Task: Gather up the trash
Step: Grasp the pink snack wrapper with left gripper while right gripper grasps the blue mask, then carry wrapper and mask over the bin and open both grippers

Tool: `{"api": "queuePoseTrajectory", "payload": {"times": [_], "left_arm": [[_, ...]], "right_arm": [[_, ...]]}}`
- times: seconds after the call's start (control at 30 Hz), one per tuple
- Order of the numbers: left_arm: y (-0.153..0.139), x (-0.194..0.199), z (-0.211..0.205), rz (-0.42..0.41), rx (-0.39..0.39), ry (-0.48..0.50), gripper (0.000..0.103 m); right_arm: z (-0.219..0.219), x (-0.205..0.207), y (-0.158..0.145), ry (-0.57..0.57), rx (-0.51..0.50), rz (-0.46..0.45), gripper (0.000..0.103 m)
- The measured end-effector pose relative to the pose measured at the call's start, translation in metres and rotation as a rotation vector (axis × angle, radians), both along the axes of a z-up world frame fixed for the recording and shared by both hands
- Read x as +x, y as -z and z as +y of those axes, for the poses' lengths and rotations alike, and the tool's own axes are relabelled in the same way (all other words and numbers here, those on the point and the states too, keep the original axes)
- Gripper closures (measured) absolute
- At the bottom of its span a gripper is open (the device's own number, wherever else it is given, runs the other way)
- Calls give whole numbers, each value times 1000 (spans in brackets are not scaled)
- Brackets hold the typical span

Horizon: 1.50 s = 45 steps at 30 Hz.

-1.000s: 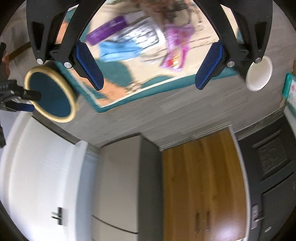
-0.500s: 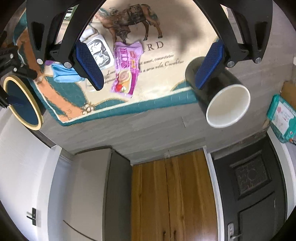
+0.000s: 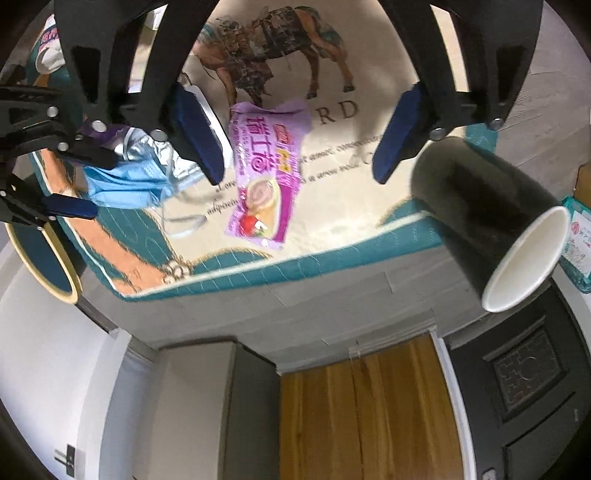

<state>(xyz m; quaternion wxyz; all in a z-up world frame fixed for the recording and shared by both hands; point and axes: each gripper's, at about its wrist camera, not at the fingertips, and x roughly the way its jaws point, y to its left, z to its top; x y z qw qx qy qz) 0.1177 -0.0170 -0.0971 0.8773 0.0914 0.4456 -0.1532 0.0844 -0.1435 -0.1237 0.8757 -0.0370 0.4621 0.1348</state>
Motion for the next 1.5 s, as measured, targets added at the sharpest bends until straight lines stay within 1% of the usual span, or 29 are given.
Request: {"api": "queuePoseTrajectory", "payload": {"times": [0.07, 0.1, 0.13, 0.17, 0.2, 0.23, 0.27, 0.3, 0.33, 0.4, 0.5, 0.63, 0.73, 0.83, 0.93, 1.13, 1.27, 1.33, 1.43, 1.5], "left_arm": [[6, 1, -2, 22, 9, 8, 30], [8, 1, -2, 35, 8, 11, 36], [12, 2, -3, 51, 9, 13, 44], [14, 2, -4, 60, 10, 14, 50], [15, 3, -5, 69, 5, 20, 61], [16, 3, -7, 73, 6, 21, 69], [16, 4, -7, 78, 4, 21, 74], [15, 3, -8, 78, 4, 21, 84], [14, 3, -8, 77, 8, 18, 88], [14, 3, -9, 85, 2, 22, 90], [11, -1, -9, 79, 25, 23, 93], [-3, -7, -10, 49, 19, 17, 95], [-20, -14, -14, 17, 3, 14, 95], [-39, -21, -23, -16, -10, 22, 95], [-60, -33, -37, -47, -20, 53, 95], [-104, -57, -60, -116, -33, 102, 95], [-132, -69, -80, -165, -47, 131, 95], [-142, -75, -92, -173, -53, 148, 95], [-165, -84, -111, -196, -65, 198, 95], [-185, -92, -126, -234, -59, 243, 95]], "right_arm": [[3, 1, 6, -8, -16, 19, 54], [2, 1, 9, -11, -16, 31, 64], [1, 1, 9, -9, -18, 34, 69], [-1, 0, 9, -7, -12, 34, 71], [-3, 0, 8, -3, -7, 32, 72], [-6, -1, 7, 5, -2, 28, 73], [-8, -1, 5, 10, 2, 25, 73], [-10, -2, 3, 15, 5, 21, 73], [-11, -2, 1, 17, 9, 17, 74], [-12, -3, -3, 13, 1, 8, 74], [-15, -8, -12, 19, -18, -18, 74], [-23, -18, -31, 42, -11, -49, 74], [-31, -28, -47, 64, -14, -68, 74], [-41, -44, -64, 88, -22, -91, 74], [-51, -58, -79, 121, -24, -108, 74], [-78, -85, -116, 195, 5, -159, 74], [-103, -104, -140, 247, 16, -201, 74], [-118, -115, -151, 279, 11, -220, 74], [-150, -130, -168, 342, 15, -245, 74], [-168, -138, -178, 373, 18, -262, 74]]}}
